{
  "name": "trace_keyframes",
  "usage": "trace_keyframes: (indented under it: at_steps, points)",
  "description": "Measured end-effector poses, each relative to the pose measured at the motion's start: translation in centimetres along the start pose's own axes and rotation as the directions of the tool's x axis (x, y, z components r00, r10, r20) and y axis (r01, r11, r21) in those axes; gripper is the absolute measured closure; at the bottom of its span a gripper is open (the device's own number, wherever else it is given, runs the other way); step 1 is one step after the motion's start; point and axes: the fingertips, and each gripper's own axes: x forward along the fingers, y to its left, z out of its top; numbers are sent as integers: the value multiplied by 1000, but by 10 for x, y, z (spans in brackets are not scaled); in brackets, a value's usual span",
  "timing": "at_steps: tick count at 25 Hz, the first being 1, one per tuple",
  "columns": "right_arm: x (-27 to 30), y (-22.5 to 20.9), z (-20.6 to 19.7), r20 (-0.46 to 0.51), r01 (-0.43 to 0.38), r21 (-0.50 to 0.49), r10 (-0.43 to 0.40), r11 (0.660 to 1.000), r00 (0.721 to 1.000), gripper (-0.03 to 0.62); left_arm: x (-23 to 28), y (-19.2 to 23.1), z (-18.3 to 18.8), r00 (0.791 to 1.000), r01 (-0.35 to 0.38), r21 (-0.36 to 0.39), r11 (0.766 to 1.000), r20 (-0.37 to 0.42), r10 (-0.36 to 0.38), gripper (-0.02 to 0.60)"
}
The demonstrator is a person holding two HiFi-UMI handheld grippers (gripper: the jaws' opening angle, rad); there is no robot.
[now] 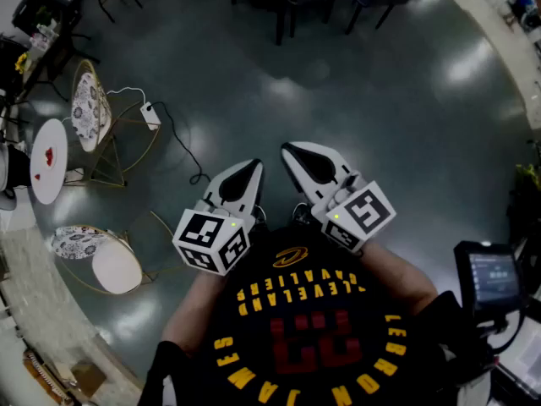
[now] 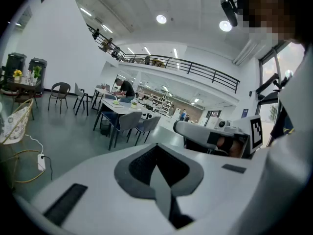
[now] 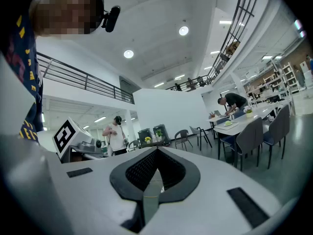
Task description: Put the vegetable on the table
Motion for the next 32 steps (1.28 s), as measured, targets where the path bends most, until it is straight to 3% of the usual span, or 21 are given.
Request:
trace_keyframes:
  at_steps: [12, 20, 26, 32]
  points:
    - [8, -7, -12, -42, -43, 8, 43, 999, 998, 599, 15, 6, -1, 1000, -16, -15, 1000, -3, 16, 581]
    - [1, -4, -13, 19, -201, 10, 201, 980, 979, 599, 26, -7, -9, 998, -65, -17, 998, 25, 66, 581]
    - [10, -13, -28, -19, -191, 59, 193, 980, 981, 599, 23, 6, -19, 994, -109, -31, 994, 23, 110, 581]
    - [61, -37, -24, -34, -201, 39, 203, 979, 979, 599, 55, 45, 4, 997, -74, -20, 997, 28, 74, 581]
